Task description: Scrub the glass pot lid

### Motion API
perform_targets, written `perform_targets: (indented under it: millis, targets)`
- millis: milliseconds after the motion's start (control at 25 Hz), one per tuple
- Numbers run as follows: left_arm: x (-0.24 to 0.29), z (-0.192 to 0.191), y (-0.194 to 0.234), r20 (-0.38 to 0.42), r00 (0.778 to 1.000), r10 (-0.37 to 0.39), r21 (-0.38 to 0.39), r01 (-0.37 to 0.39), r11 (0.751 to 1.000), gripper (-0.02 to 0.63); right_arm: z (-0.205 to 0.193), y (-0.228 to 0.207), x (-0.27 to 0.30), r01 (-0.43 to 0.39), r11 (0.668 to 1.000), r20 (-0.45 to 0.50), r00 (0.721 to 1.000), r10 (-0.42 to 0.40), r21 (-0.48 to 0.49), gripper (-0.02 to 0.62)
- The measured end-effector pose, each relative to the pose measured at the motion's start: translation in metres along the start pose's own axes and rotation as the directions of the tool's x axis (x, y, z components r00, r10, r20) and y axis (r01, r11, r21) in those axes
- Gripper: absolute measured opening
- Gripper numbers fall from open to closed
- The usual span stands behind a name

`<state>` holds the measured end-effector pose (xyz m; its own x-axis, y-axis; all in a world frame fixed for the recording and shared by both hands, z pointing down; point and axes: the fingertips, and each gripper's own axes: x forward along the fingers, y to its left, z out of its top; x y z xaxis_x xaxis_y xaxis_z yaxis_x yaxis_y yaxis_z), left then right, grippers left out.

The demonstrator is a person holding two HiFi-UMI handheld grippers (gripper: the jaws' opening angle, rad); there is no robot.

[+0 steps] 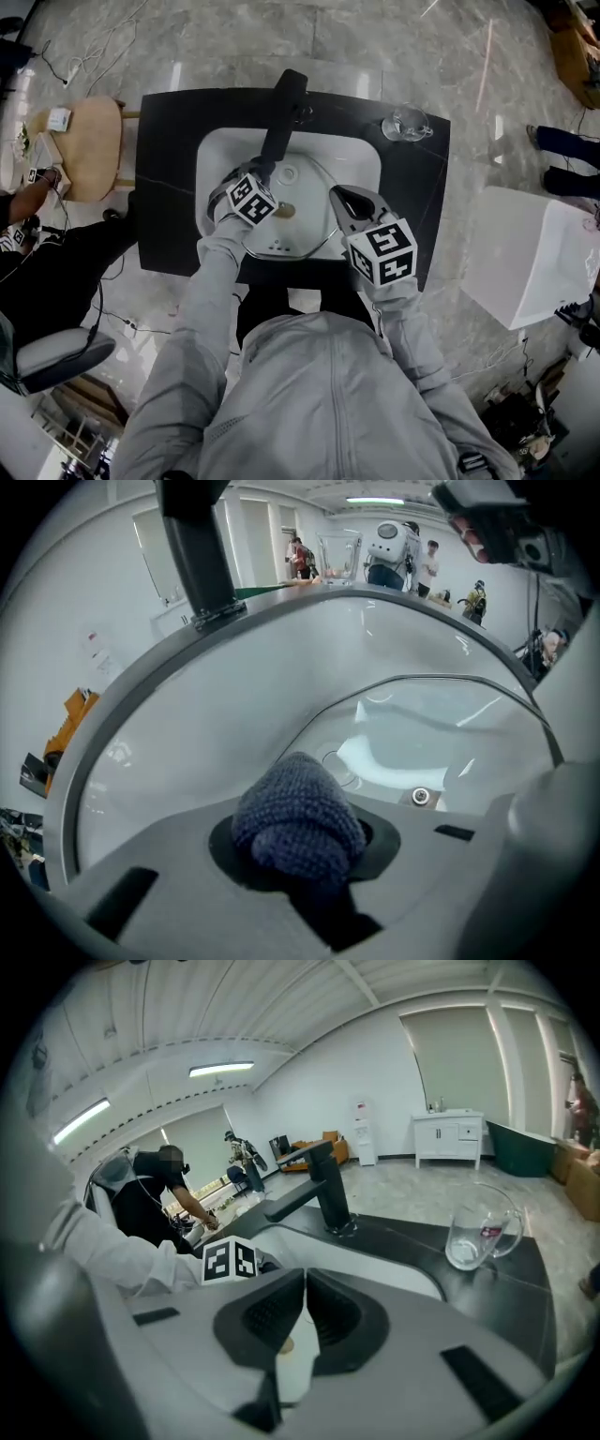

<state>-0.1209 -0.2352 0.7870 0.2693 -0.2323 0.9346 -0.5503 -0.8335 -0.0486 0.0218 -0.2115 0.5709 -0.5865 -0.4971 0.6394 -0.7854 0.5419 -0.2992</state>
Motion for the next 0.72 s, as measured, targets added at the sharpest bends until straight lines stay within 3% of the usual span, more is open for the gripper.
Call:
perform_targets:
  millis: [240,720]
  targets:
    - [0.010,0.006,0.002,0.030,0.999,-0.016,-0.028,0.017,0.999,0.083,-0.010,0.000,-0.005,0.066,0.996,-0.004,0.998,-0.066,0.062,0.031]
    - [0.034,0.044,-0.040,0.060,0.989,-0.135,-0.064,0.139,0.988,0.083,-0.009,-0.005,-0.010,0.090,0.995,-0.019,0.996,-0.089,0.051,0.031]
